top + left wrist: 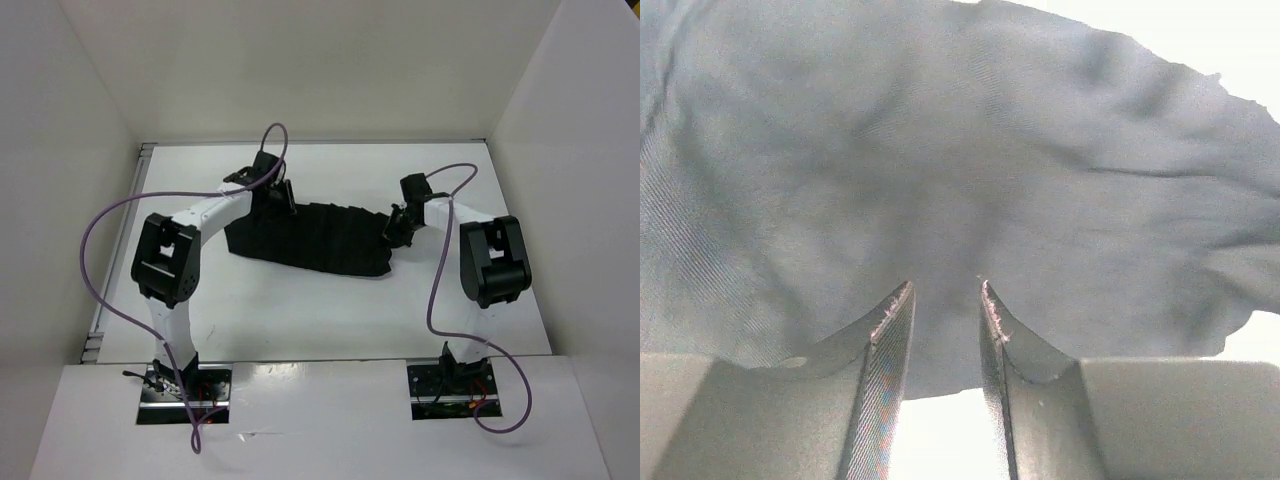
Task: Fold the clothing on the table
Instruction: Fold the skirt
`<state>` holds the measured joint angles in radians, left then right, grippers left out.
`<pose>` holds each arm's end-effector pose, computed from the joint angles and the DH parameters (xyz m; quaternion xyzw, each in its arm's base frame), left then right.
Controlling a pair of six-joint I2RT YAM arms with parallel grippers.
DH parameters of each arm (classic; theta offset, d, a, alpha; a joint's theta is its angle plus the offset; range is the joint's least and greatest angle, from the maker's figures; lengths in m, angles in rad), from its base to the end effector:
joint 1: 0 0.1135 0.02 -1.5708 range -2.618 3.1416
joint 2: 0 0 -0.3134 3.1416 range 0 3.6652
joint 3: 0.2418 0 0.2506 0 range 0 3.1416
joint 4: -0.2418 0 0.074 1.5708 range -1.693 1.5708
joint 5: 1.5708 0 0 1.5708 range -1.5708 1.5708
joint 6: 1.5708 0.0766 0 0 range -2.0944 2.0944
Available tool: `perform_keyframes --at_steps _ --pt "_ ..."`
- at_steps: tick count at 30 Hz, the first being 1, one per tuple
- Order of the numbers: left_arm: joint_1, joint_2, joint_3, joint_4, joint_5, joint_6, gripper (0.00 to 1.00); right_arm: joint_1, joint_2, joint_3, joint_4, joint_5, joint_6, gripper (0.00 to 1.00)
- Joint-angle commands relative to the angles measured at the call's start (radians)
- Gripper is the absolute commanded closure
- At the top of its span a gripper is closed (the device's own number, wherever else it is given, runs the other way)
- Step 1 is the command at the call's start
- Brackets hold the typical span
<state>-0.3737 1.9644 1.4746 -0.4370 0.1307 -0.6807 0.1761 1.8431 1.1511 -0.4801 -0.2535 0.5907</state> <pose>0.4369 -0.1820 0.2215 -0.1243 0.9386 -0.2124 0.2417 0.3781 0.0868 0.1698 0.1756 0.9567 0.1884 0.1358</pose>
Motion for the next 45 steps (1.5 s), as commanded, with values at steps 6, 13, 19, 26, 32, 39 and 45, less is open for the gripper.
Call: perform_keyframes --at_steps 6,13,19,26,32,39,45 --pt "0.001 -0.147 0.096 0.056 0.159 0.003 0.62 -0.004 -0.120 -0.036 -0.078 0.109 0.015 1.00" --pt "-0.028 -0.020 0.056 0.248 0.352 -0.052 0.95 -0.004 -0.171 -0.027 -0.138 0.158 0.024 1.00" --pt "-0.074 0.119 0.157 0.236 0.314 -0.052 1.00 -0.004 -0.212 -0.027 -0.149 0.158 0.034 1.00" --pt "-0.094 0.188 0.188 0.193 0.230 -0.052 1.00 -0.004 -0.222 -0.036 -0.149 0.149 0.043 1.00" --pt "-0.125 0.234 0.179 0.141 0.063 -0.043 1.00 -0.004 -0.243 -0.024 -0.169 0.149 0.043 1.00" --pt "-0.146 0.272 0.150 0.152 0.024 -0.052 1.00 -0.004 -0.289 0.018 -0.212 0.174 0.043 1.00" --pt "-0.166 0.304 0.170 0.104 -0.045 -0.043 1.00 -0.004 -0.402 0.084 -0.278 0.184 0.043 1.00"
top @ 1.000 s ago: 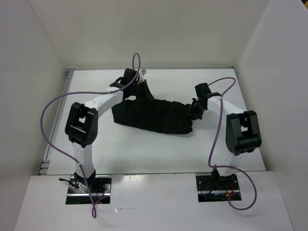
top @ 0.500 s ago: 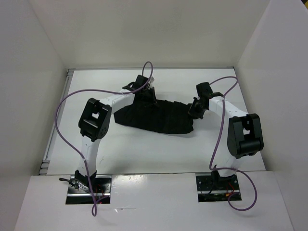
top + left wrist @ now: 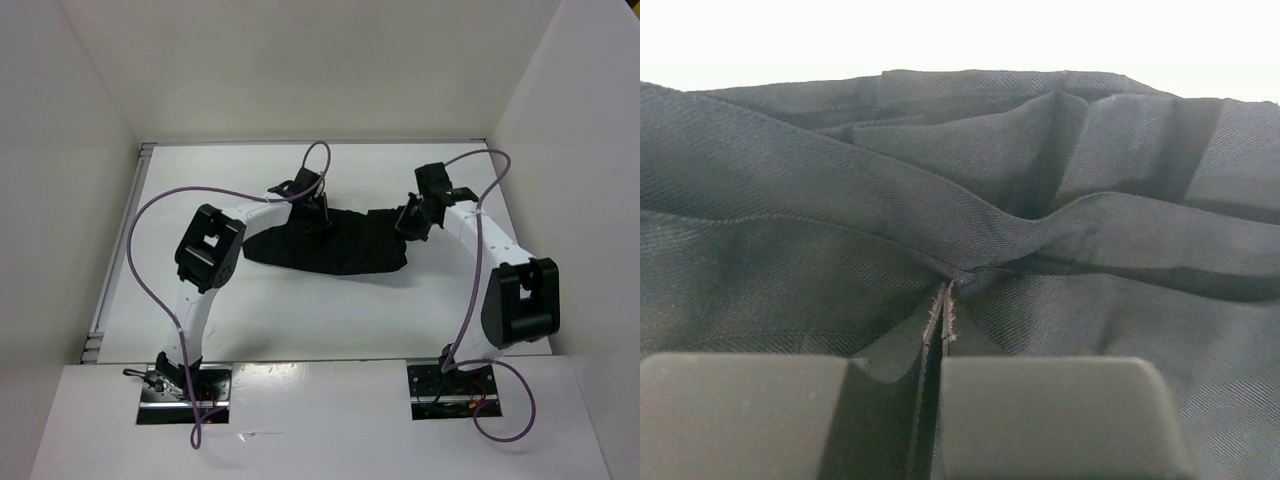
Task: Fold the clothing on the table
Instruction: Fold the skirt
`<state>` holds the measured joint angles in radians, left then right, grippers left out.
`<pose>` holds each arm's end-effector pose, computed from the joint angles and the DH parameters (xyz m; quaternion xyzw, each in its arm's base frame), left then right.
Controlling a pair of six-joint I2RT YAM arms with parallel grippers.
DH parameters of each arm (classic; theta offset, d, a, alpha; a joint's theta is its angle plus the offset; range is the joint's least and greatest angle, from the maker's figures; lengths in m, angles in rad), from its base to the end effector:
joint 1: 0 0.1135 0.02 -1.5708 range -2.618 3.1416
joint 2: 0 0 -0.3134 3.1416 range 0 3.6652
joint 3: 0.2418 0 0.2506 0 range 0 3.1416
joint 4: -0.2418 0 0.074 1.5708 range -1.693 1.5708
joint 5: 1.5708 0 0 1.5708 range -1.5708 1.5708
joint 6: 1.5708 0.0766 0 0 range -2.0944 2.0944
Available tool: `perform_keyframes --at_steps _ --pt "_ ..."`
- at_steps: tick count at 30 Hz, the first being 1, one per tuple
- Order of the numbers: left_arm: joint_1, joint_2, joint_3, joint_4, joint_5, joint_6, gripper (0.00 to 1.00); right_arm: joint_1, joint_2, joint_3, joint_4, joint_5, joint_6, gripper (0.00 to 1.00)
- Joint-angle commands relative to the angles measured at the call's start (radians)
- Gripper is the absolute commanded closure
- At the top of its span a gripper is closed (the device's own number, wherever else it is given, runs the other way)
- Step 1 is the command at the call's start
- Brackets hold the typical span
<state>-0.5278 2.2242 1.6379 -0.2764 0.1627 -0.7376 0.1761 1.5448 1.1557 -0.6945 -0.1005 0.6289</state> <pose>0.4634 -0.2845 0.1641 -0.0699 0.9327 -0.2658 0.2336 0.3236 0.0654 0.2573 0.2058 0.9472 0.1392 0.2025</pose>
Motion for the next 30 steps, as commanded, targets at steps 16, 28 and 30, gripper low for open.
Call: perform_keyframes --at_steps 16,28,30 --pt "-0.072 0.020 0.112 -0.095 -0.006 0.026 1.00 0.135 -0.132 0.165 0.000 -0.088 0.005 1.00" --pt "0.049 -0.359 0.008 -0.260 -0.314 0.075 0.82 0.184 -0.068 0.236 -0.019 -0.024 0.005 1.00" --pt "0.063 -0.394 -0.071 -0.294 -0.382 0.043 0.84 0.194 -0.055 0.245 -0.019 -0.024 0.005 1.00"
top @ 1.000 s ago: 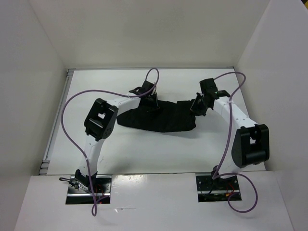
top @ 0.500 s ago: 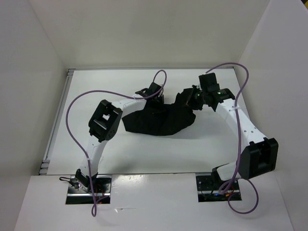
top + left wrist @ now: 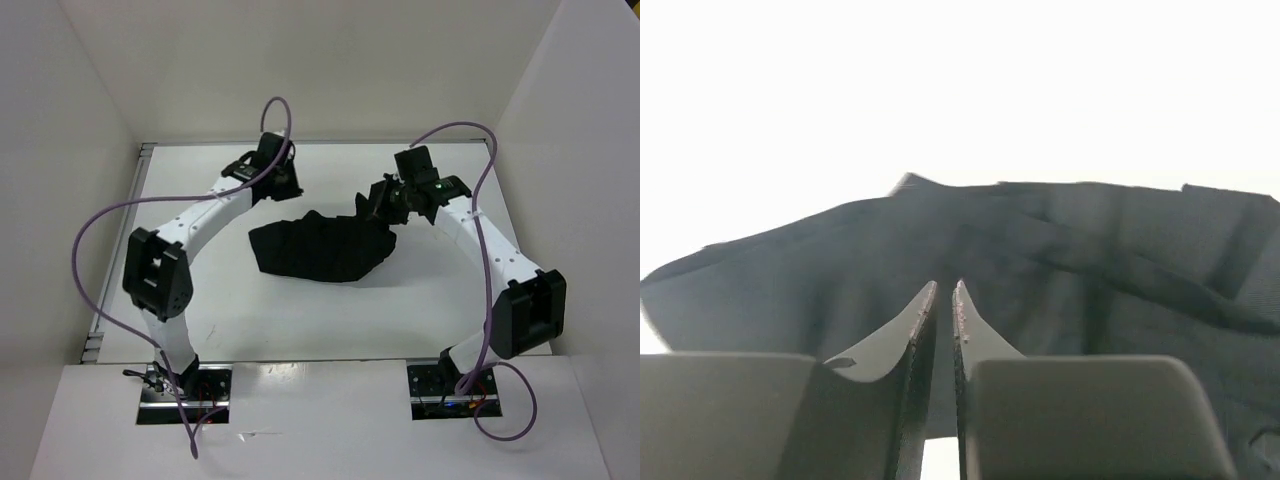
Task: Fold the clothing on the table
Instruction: Fold the skirt
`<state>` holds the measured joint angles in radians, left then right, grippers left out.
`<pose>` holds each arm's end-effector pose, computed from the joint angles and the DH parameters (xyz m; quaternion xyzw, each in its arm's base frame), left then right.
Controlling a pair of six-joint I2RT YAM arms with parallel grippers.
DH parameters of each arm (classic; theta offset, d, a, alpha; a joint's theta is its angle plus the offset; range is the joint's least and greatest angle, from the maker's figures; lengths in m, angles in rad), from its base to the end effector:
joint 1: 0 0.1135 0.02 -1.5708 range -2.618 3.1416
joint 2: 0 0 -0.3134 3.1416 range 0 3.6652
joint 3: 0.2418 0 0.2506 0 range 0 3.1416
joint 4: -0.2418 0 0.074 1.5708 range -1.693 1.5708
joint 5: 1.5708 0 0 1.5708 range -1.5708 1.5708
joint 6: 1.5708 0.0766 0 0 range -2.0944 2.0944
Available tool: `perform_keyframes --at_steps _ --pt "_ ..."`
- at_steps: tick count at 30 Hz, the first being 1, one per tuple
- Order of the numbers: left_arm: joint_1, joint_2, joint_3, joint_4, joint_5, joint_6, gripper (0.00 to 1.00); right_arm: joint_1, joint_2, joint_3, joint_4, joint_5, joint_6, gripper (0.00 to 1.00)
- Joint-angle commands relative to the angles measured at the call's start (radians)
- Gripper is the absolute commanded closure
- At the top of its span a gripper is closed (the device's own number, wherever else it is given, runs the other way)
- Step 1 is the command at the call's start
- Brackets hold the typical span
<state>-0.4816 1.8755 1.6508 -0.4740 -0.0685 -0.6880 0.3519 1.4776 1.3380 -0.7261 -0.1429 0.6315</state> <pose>0.4276 -0.2176 0.3200 -0.1077 0.8996 -0.2071 0.3691 0.3128 0.1265 0.3370 0.1060 0.9304 0.2217 0.2720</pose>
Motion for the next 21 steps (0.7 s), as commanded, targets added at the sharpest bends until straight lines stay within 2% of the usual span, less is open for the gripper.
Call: perform_keyframes --at_steps 1,6,10,15,18,21 --pt "0.032 -0.045 -0.110 -0.109 -0.203 -0.016 0.84 0.018 0.026 0.062 0.013 0.019 0.002 1.00" --pt "0.083 -0.091 -0.334 -0.140 -0.229 -0.100 0.94 0.042 0.067 0.099 0.004 0.029 0.002 1.00" --pt "0.094 -0.082 -0.433 -0.108 -0.218 -0.131 0.95 0.053 0.101 0.122 0.004 0.029 0.002 1.00" --pt "0.094 0.003 -0.442 -0.087 -0.177 -0.131 0.98 0.062 0.130 0.154 0.004 0.029 -0.007 1.00" --pt "0.094 0.045 -0.442 -0.023 -0.130 -0.131 0.98 0.084 0.168 0.180 0.013 0.029 -0.007 1.00" --pt "0.094 0.091 -0.442 0.011 -0.035 -0.122 0.99 0.105 0.216 0.204 0.027 0.029 -0.007 1.00"
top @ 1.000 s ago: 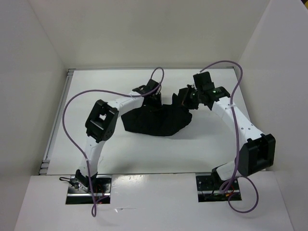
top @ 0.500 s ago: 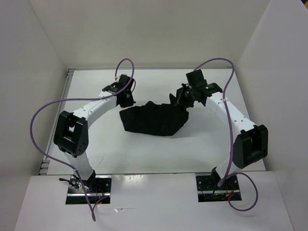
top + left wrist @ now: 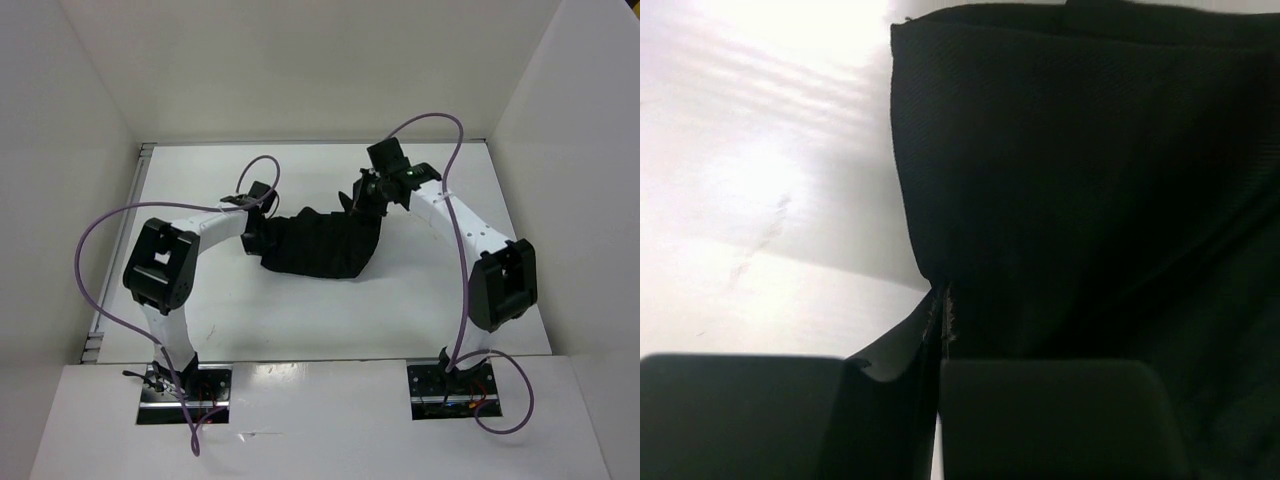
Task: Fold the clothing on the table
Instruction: Fold the skirt
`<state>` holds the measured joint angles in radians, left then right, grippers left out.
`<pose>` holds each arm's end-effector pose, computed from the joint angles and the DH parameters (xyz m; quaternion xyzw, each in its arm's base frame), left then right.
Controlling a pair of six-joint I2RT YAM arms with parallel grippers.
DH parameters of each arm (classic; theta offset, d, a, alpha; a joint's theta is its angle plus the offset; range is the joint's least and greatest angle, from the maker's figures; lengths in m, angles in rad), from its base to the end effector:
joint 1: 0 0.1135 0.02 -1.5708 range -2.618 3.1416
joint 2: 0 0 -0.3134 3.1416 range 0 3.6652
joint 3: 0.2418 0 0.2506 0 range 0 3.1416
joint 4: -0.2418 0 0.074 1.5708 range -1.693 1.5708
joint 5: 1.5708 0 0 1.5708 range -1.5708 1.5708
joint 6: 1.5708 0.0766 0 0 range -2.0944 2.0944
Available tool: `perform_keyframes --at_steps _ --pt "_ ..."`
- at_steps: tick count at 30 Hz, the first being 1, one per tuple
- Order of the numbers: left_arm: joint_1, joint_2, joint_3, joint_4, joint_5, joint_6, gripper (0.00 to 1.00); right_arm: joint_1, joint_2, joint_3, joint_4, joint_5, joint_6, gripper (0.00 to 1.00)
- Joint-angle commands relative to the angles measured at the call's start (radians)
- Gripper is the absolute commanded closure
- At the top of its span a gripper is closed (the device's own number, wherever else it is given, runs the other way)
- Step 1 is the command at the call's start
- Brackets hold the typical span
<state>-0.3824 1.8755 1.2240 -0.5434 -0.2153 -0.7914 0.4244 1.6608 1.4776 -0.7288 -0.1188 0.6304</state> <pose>0.3758 -0.1335 0.1742 -0.2180 0.9523 -0.0150 0.2131 0.3518 0.1689 0.3217 0.0780 0.9415 0.2111 0.2508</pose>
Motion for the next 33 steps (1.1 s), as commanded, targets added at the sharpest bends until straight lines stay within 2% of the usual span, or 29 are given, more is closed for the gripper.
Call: perform_keyframes --at_steps 1,5,15,19,20,21,22,23,26,30,33 --pt "-0.006 0.111 -0.006 0.100 0.140 -0.019 0.99 0.033 0.046 0.078 0.040 0.005 0.003 1.00" --pt "-0.026 0.132 0.015 0.118 0.211 -0.009 0.99 0.088 0.126 0.142 0.066 0.005 0.014 1.00" --pt "-0.026 0.122 0.017 0.109 0.211 0.018 0.99 0.229 0.428 0.391 0.095 0.005 0.023 1.00" --pt "-0.026 0.113 0.008 0.109 0.211 0.027 0.99 0.251 0.485 0.411 0.152 -0.070 0.011 0.98" --pt "-0.026 0.113 0.008 0.109 0.211 0.027 0.99 0.260 0.485 0.411 0.178 -0.091 0.000 0.89" --pt "-0.026 0.113 0.008 0.099 0.202 0.027 0.99 0.260 0.485 0.411 0.178 -0.116 0.000 0.75" --pt "-0.015 0.113 0.008 0.089 0.202 0.038 0.99 0.260 0.494 0.411 0.178 -0.148 -0.011 0.57" --pt "-0.015 0.113 0.021 0.089 0.192 0.047 0.99 0.260 0.484 0.411 0.187 -0.148 -0.023 0.47" --pt "0.028 0.070 0.058 0.031 0.121 0.075 0.99 0.260 0.386 0.345 0.238 -0.179 -0.044 0.39" --pt "0.085 -0.024 0.161 -0.064 -0.007 0.124 0.93 0.260 0.229 0.306 0.313 -0.197 -0.066 0.36" --pt "0.119 -0.097 0.245 -0.104 -0.055 0.162 0.92 0.260 0.160 0.315 0.263 -0.102 -0.075 0.34"
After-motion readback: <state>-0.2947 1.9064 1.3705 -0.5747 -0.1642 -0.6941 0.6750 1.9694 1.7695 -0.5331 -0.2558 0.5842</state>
